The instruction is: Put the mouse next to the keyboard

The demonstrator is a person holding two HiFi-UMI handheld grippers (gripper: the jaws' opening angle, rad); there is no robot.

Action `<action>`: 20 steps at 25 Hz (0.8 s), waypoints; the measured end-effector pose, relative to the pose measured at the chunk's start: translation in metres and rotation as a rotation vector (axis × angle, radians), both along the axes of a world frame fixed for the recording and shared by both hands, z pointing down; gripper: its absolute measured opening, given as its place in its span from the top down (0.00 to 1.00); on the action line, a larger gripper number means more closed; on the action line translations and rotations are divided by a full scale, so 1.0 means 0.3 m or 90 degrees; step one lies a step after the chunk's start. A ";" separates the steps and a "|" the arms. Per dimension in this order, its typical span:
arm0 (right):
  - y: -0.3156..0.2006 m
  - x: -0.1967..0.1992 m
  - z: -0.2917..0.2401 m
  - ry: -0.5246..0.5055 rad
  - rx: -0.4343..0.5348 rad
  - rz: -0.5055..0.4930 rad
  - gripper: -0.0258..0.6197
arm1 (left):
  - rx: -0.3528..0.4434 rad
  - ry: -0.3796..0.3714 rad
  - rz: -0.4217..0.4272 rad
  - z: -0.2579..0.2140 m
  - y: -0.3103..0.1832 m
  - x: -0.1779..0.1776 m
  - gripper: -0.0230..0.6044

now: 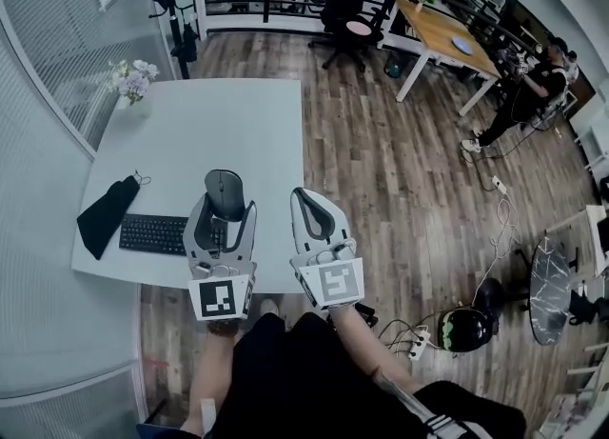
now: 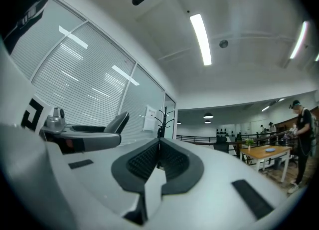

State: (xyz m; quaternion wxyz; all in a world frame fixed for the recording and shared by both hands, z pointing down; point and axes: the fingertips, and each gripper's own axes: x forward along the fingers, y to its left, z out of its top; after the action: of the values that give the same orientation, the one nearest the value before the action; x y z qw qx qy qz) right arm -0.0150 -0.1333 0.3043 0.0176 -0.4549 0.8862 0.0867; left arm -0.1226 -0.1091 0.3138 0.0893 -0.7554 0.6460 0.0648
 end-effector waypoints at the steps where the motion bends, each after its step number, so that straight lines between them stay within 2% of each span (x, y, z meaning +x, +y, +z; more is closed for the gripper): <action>1: -0.014 -0.010 0.002 0.004 -0.001 0.007 0.96 | -0.001 0.001 0.004 0.006 -0.016 -0.015 0.48; 9: -0.101 -0.034 0.016 0.023 -0.016 0.043 0.96 | -0.012 0.014 0.018 0.052 -0.108 -0.056 0.48; 20: -0.190 -0.065 0.051 0.008 0.007 0.016 0.96 | -0.012 0.007 0.000 0.107 -0.184 -0.083 0.48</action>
State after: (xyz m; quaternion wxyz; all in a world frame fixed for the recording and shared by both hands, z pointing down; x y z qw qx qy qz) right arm -0.0345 -0.1904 0.3196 0.0134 -0.4651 0.8801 0.0944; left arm -0.1474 -0.1641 0.3459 0.0787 -0.7556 0.6473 0.0628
